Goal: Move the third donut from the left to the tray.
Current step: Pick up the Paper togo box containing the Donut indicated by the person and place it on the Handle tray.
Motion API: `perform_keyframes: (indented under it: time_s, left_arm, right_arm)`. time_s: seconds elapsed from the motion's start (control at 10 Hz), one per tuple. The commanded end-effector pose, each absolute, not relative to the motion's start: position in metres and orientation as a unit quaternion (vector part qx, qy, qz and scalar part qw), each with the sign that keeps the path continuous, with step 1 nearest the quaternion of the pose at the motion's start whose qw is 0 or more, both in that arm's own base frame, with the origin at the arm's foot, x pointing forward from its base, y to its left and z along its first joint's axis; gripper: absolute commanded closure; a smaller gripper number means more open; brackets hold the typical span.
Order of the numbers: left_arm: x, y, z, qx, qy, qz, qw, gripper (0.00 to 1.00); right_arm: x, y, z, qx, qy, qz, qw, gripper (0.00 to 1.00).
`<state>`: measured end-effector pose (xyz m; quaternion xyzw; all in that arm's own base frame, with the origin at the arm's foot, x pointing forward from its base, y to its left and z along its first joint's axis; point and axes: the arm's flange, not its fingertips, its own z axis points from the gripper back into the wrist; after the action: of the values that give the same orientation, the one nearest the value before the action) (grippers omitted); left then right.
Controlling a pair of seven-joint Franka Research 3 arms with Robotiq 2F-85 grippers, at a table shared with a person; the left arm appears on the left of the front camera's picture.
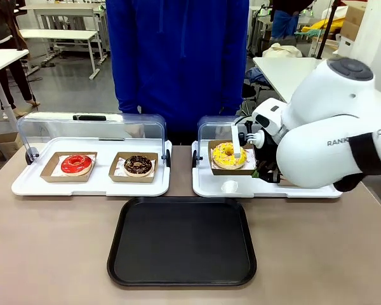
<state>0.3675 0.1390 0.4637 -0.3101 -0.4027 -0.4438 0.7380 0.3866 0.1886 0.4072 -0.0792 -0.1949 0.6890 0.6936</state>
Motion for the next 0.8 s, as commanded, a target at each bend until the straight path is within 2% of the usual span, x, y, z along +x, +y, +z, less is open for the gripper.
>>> perform_keyframes:
  time_s: [0.0, 0.3, 0.7]
  left_arm:
    - [0.368, 0.139, 0.465, -0.313, -0.416, -0.447, 0.728, 0.0]
    - [0.368, 0.139, 0.465, -0.313, -0.416, -0.447, 0.728, 0.0]
    - [0.368, 0.139, 0.465, -0.313, -0.416, -0.447, 0.728, 0.0]
  right_arm:
    - [0.346, 0.186, 0.41, -0.054, -0.202, 0.671, 0.711, 0.98]
    - [0.303, 0.202, 0.394, -0.034, -0.208, 0.678, 0.704, 0.98]
    - [0.255, 0.229, 0.353, -0.013, -0.173, 0.688, 0.705, 0.98]
